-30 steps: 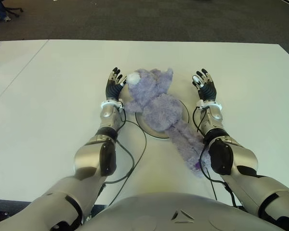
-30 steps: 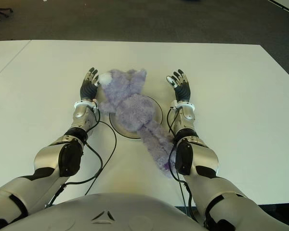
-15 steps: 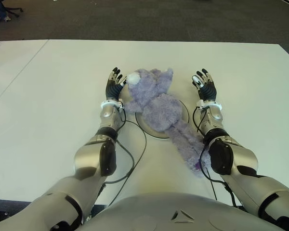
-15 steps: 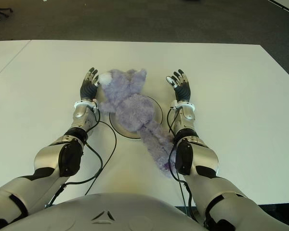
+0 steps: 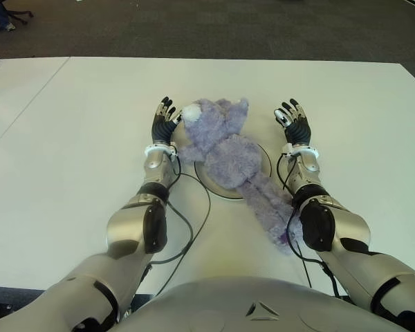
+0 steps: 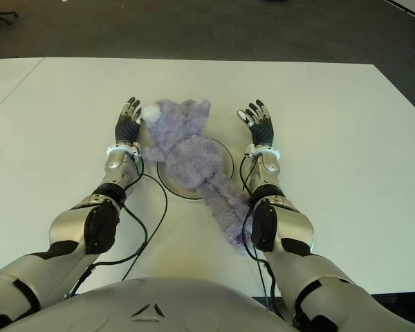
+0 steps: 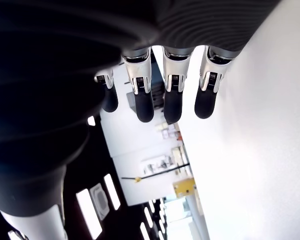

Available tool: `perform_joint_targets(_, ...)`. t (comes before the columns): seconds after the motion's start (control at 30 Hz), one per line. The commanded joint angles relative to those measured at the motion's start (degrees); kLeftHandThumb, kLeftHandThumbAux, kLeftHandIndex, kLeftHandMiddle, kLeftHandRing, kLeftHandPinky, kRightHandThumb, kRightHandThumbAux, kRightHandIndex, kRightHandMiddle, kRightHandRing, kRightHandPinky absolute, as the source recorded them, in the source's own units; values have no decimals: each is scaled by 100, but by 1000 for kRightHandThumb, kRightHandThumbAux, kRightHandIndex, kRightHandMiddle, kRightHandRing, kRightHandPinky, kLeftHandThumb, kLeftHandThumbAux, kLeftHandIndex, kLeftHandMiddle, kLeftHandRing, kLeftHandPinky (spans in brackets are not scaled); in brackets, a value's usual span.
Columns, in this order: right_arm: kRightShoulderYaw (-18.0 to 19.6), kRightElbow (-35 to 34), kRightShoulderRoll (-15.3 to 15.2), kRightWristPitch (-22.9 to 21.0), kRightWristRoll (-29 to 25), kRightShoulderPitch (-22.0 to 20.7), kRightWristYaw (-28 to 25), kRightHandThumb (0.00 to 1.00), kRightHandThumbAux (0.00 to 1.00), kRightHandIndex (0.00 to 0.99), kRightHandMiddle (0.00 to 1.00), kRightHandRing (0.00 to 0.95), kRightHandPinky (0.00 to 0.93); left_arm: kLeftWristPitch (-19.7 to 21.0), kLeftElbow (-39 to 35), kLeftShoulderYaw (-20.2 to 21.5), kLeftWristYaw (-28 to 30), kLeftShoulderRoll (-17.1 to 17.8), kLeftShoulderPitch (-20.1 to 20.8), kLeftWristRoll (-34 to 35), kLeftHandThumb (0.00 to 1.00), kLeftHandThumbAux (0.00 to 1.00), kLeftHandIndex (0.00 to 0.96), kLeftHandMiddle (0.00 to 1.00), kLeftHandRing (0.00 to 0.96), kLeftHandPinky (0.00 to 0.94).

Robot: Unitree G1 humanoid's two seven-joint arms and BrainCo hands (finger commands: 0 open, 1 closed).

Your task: Put the doll into the plate.

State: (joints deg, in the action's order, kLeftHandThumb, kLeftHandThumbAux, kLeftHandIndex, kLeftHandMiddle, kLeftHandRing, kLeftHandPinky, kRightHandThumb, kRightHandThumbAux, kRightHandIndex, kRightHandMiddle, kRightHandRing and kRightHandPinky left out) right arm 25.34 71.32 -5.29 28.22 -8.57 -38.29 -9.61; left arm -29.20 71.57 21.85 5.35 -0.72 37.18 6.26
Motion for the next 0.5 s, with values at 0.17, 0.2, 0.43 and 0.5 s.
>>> perform_joint_targets(0.17, 57, 639, 253, -521, 13, 1230, 211, 96, 817, 99, 155, 137, 158, 703, 600, 38, -319, -197, -1059, 0, 28, 806, 5, 20, 26, 67)
perform_joint_targets(0.2, 53, 638, 254, -519, 18, 1230, 220, 96, 817, 99, 155, 137, 158, 702, 600, 33, -326, -195, -1060, -3, 29, 806, 5, 20, 26, 67)
perform_joint_targets(0.43, 16, 637, 252, -503, 66, 1230, 280, 122, 824, 104, 165, 156, 188, 658, 601, -18, -438, -194, -1071, -55, 46, 814, 18, 31, 38, 79)
perform_joint_targets(0.5, 10, 635, 255, -494, 74, 1229, 288, 124, 825, 107, 169, 162, 195, 648, 601, -28, -459, -194, -1075, -62, 45, 816, 17, 31, 40, 80)
